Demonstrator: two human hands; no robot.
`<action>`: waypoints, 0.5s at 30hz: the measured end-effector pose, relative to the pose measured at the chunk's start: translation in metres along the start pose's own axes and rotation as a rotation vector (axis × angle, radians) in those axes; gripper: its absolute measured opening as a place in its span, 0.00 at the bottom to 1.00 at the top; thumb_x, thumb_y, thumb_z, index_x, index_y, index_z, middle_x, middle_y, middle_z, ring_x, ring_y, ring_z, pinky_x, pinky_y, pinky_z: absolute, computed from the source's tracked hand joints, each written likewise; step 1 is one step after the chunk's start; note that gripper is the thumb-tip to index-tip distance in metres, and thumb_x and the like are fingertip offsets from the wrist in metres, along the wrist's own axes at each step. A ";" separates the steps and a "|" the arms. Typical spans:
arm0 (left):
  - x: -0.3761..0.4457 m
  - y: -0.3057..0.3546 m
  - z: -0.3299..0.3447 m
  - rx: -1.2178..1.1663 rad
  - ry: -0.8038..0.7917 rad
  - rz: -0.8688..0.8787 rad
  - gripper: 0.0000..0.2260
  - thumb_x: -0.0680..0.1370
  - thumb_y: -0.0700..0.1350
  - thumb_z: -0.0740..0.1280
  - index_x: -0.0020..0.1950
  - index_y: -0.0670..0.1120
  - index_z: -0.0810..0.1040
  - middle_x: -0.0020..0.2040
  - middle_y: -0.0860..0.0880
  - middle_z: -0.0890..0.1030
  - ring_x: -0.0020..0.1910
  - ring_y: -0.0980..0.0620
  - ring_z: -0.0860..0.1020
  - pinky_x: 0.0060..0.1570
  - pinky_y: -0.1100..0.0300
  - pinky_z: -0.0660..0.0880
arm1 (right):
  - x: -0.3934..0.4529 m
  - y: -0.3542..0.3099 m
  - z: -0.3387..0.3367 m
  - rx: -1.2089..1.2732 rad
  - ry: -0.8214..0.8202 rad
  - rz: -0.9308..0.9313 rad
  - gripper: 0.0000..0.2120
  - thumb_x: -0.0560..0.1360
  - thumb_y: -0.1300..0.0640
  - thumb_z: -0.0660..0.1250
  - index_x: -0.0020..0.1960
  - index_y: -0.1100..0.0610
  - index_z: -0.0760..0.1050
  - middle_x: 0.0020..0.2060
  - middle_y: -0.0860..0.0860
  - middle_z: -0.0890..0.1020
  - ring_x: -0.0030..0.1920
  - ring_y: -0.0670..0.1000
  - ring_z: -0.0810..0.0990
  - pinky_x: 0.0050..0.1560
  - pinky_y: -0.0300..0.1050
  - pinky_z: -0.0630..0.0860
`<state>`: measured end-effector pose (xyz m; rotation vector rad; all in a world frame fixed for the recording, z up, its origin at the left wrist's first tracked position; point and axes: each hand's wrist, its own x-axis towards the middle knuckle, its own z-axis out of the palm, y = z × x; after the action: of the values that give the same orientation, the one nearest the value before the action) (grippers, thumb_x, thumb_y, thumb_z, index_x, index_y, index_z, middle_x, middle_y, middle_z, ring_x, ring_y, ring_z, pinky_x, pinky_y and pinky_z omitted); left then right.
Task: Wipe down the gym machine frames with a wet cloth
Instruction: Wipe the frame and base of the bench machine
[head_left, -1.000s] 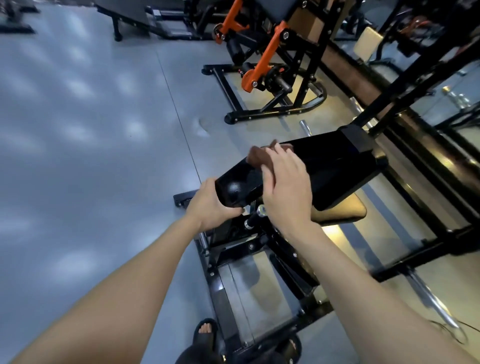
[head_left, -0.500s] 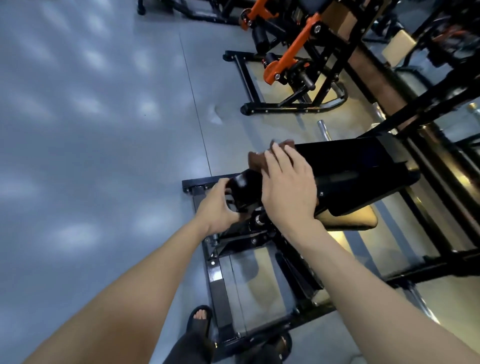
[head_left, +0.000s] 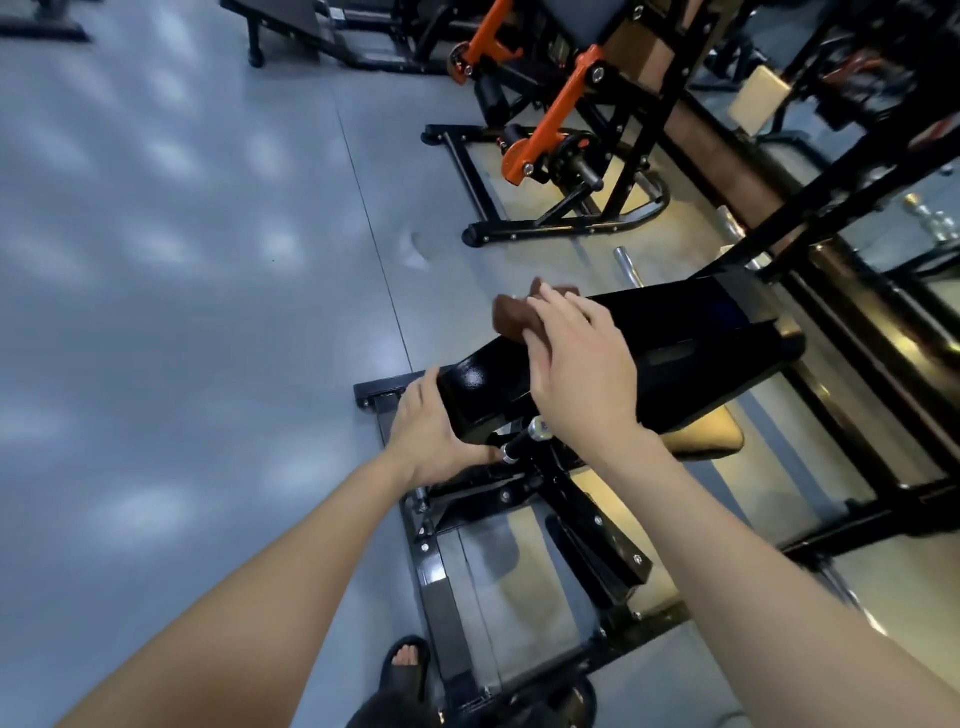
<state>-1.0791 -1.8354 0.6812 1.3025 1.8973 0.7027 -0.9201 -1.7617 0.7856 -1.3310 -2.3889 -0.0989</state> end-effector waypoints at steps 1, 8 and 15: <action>0.000 0.007 -0.002 0.030 0.016 -0.003 0.63 0.61 0.66 0.81 0.82 0.47 0.47 0.78 0.46 0.58 0.79 0.45 0.55 0.78 0.47 0.56 | 0.001 0.001 -0.001 0.067 -0.005 0.013 0.18 0.83 0.51 0.63 0.72 0.53 0.76 0.72 0.47 0.77 0.74 0.52 0.69 0.73 0.49 0.68; 0.005 0.068 -0.019 0.120 0.090 0.158 0.53 0.66 0.68 0.76 0.82 0.53 0.52 0.78 0.50 0.59 0.78 0.47 0.56 0.78 0.47 0.54 | 0.009 0.038 -0.010 0.272 -0.030 0.111 0.20 0.85 0.49 0.61 0.76 0.51 0.72 0.69 0.47 0.78 0.71 0.48 0.70 0.69 0.44 0.68; -0.009 0.109 -0.017 -0.177 -0.013 0.008 0.37 0.75 0.55 0.71 0.80 0.55 0.57 0.77 0.51 0.60 0.77 0.48 0.58 0.75 0.49 0.58 | 0.010 0.111 -0.027 0.171 0.021 0.348 0.17 0.86 0.45 0.54 0.69 0.49 0.73 0.61 0.49 0.79 0.64 0.52 0.76 0.59 0.56 0.79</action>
<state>-1.0310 -1.8076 0.7766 1.2001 1.7769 0.8440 -0.8246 -1.7003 0.8000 -1.6257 -2.0599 0.1846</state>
